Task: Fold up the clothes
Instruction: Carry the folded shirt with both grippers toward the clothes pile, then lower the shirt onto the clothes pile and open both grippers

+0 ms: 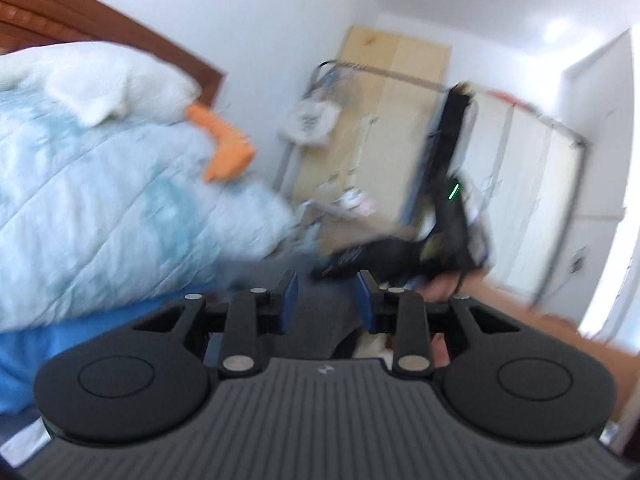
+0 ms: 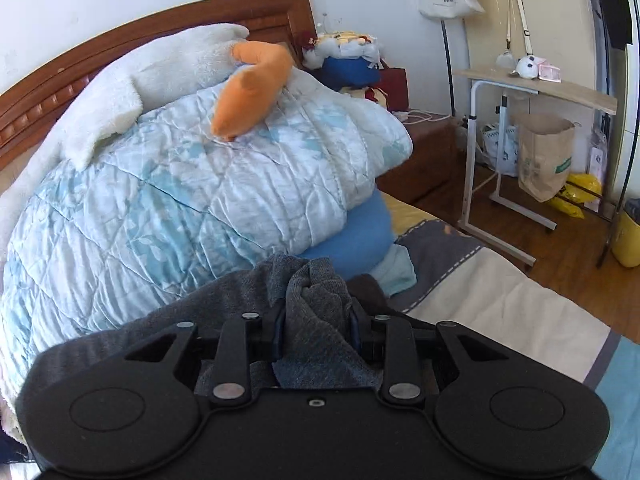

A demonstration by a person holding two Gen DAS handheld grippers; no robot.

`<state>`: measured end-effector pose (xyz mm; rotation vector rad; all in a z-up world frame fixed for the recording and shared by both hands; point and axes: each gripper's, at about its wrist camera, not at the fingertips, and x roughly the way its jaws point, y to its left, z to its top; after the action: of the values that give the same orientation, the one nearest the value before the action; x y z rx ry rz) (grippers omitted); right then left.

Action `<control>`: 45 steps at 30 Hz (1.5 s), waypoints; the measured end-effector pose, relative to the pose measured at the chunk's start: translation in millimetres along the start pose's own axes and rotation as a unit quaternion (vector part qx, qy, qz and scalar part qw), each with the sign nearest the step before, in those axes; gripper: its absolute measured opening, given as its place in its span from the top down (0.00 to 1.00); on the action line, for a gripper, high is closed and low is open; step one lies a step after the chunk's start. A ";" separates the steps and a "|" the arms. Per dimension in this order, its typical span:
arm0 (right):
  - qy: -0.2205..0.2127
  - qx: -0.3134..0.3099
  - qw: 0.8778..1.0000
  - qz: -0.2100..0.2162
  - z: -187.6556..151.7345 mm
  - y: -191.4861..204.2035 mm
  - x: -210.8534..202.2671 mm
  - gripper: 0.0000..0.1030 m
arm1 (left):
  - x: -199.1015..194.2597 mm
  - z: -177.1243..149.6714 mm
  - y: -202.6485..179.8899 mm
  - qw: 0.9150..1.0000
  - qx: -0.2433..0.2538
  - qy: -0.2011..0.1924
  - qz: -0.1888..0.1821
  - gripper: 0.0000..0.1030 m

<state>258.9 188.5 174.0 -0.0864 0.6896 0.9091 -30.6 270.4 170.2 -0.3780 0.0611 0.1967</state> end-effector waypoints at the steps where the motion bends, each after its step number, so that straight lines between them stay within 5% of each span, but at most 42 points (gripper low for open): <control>1: 0.000 0.008 1.000 -0.005 -0.1 -3.2 -0.6 0.68 | 15.5 8.9 5.7 0.999 -0.011 0.033 -0.010 0.70; 4: -0.001 0.030 0.999 -0.019 -0.4 -12.8 -2.3 0.68 | 70.0 20.3 23.6 0.987 -0.011 0.154 0.033 0.72; 7: -0.002 0.053 0.998 -0.033 -0.8 -22.4 -4.0 0.53 | 94.8 11.0 36.9 0.981 -0.011 0.189 0.037 0.73; 10: -0.015 0.061 0.997 -0.048 -3.5 -26.3 -13.1 0.48 | 96.1 6.5 44.8 0.981 -0.030 0.193 0.020 0.72; 16: -0.129 -0.062 0.986 -0.083 -32.2 18.6 -79.9 0.48 | 95.3 -3.6 54.0 0.977 -0.094 0.192 0.006 0.72; 19: -0.105 -0.055 0.993 -0.011 -36.3 16.6 -73.7 0.49 | 94.9 -3.8 50.4 0.978 -0.090 0.186 0.023 0.72; 22: -0.053 -0.043 0.998 -0.012 -43.3 7.6 -38.5 0.47 | 91.6 -4.4 51.5 0.979 -0.087 0.178 0.046 0.75; 24: -0.037 -0.001 0.999 -0.003 -50.0 -9.8 -18.7 0.29 | 87.1 -9.4 59.6 0.978 -0.095 0.174 0.063 0.81; 26: -0.025 0.058 0.998 0.021 -57.7 -30.4 -2.1 0.16 | 84.7 -20.0 76.4 0.973 -0.135 0.175 0.064 0.82; 30: -0.026 0.149 0.984 0.097 -84.1 -57.0 20.0 0.15 | 87.3 -33.4 114.1 0.956 -0.225 0.185 0.025 0.88; 36: -0.028 0.136 0.988 0.063 -81.2 -45.2 14.7 0.13 | 98.6 -22.9 111.6 0.954 -0.218 0.204 0.023 0.88; 39: -0.054 0.146 0.987 0.045 -77.1 -40.9 -22.7 0.14 | 89.6 -8.1 97.0 0.954 -0.220 0.199 0.040 0.87; 40: -0.069 0.152 0.985 0.044 -77.7 -40.8 -40.4 0.14 | 82.7 0.7 87.6 0.958 -0.206 0.194 0.046 0.75; 43: -0.114 0.169 0.978 0.038 -79.5 -40.5 -93.5 0.14 | 58.6 27.1 57.0 0.972 -0.151 0.164 0.069 0.17; 45: -0.137 0.172 0.975 0.029 -83.9 -38.9 -128.1 0.14 | 40.4 37.3 35.5 0.980 -0.098 0.137 0.105 0.13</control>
<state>191.6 45.6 174.8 0.3630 0.5847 0.8267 2.6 323.9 188.1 -0.5950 0.3565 0.3600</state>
